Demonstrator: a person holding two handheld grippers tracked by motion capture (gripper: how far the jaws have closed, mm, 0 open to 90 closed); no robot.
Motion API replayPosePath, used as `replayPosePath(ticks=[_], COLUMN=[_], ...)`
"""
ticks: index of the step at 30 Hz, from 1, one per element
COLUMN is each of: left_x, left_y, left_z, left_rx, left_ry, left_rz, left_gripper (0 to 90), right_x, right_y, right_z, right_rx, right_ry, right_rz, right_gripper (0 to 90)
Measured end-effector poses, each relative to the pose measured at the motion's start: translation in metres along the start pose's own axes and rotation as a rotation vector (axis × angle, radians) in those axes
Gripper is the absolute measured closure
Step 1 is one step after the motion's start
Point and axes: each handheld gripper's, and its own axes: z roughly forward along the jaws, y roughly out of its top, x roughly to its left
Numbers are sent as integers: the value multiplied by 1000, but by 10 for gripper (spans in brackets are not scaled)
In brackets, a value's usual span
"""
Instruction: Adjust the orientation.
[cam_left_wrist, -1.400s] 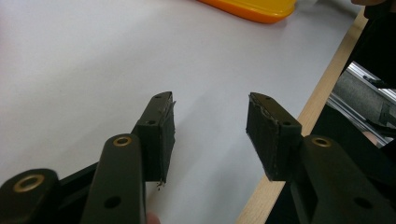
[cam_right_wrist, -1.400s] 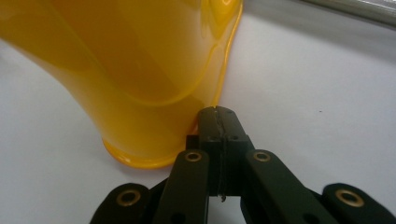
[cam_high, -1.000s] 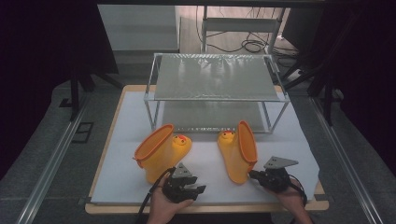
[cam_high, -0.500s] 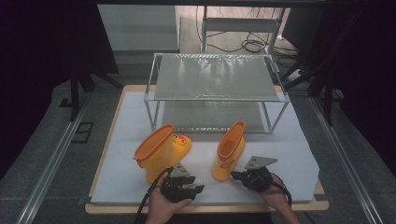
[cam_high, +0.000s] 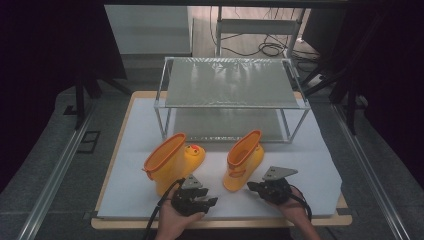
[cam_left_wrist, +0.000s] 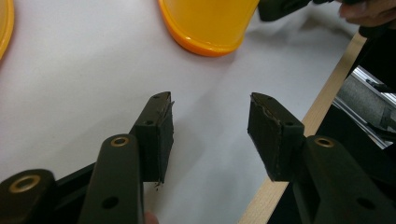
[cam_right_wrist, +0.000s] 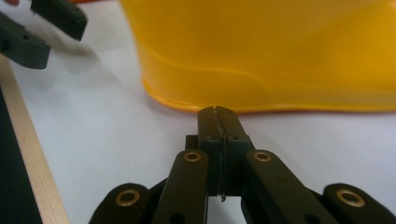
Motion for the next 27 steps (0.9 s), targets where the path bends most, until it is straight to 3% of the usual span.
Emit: replayPosePath(ticks=[6, 7, 8, 9, 11, 12, 16, 17, 27], left_x=[0, 1, 1, 1, 1, 1, 1, 1, -1], left_y=[0, 0, 0, 0, 0, 0, 0, 0, 0], left_z=[0, 0, 0, 1, 1, 1, 1, 2, 2], left_rx=[2, 3, 3, 5, 6, 6, 9, 12, 12], left_ry=[2, 1, 1, 1, 1, 1, 1, 1, -1], left_rz=[0, -1, -1, -1, 2, 2, 3, 3, 5], left_gripper=[503, 503, 503, 502, 503, 502, 498, 498, 495], right_x=[-20, -31, -31, -40, -43, -52, -60, -62, -63], right_y=[-16, -25, -25, -34, -36, -42, -47, -49, -50], right_z=[-28, -41, -41, -51, -54, -62, -66, -67, -66], right_rx=[-35, -38, -38, -47, -52, -58, -64, -63, -68], right_ry=[-57, -92, -92, -126, -139, -169, -189, -201, -229], right_rz=[69, 101, 101, 136, 147, 171, 196, 203, 221], right_gripper=[855, 835, 835, 828, 824, 807, 759, 707, 594])
